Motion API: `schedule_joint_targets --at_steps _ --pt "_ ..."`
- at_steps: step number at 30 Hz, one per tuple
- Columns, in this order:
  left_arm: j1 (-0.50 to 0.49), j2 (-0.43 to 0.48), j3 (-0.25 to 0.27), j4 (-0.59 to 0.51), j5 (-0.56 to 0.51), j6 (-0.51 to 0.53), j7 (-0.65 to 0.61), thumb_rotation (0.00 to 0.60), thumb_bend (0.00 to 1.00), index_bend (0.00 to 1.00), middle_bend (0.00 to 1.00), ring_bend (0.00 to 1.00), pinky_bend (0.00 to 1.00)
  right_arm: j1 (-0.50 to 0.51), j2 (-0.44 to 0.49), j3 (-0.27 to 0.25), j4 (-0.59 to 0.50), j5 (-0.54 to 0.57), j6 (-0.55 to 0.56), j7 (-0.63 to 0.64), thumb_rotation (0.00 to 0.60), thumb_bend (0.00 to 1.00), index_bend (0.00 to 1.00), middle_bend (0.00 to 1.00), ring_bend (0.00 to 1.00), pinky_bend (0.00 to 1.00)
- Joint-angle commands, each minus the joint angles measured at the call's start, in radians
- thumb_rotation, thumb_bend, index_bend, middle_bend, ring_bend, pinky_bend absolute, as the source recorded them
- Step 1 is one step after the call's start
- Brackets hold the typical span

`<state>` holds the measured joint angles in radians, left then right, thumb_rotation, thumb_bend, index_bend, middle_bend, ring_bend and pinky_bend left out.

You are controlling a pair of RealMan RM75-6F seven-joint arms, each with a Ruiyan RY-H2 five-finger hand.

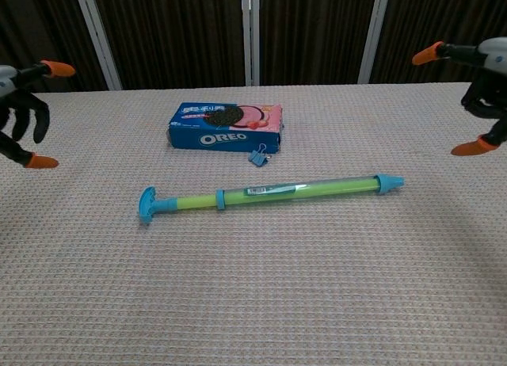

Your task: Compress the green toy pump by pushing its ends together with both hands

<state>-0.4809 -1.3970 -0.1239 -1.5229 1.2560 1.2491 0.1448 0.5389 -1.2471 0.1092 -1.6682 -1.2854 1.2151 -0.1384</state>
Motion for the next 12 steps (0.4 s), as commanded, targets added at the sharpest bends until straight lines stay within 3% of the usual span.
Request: schedule_joint_targets --at_steps 1,3,5,7,12 --pt "0.095 0.124 0.059 -0.085 0.096 0.102 -0.051 0.6 0.01 0.0 0.12 0.17 0.2 -0.112 0.102 -0.054 0.007 -0.131 0.131 0.123 0.6 0.0 0.03 0.51 0.58 0.69" --pt "0.124 0.163 0.082 -0.112 0.122 0.131 -0.054 0.6 0.0 0.0 0.01 0.02 0.04 -0.137 0.121 -0.071 0.011 -0.15 0.151 0.134 0.6 0.0 0.03 0.3 0.33 0.42" --pt "0.15 0.197 0.103 -0.135 0.143 0.152 -0.063 0.6 0.0 0.0 0.0 0.0 0.0 -0.16 0.137 -0.087 0.014 -0.166 0.167 0.132 0.6 0.0 0.02 0.08 0.08 0.12" --pt "0.179 0.235 0.13 -0.159 0.167 0.173 -0.069 0.6 0.0 0.0 0.0 0.0 0.0 -0.189 0.15 -0.105 0.022 -0.182 0.192 0.111 0.6 0.0 0.0 0.01 0.0 0.01" --pt "0.226 0.283 0.166 -0.19 0.193 0.203 -0.061 0.6 0.0 0.0 0.0 0.0 0.0 -0.246 0.147 -0.124 0.035 -0.196 0.25 0.064 0.6 0.0 0.0 0.0 0.0 0.0"
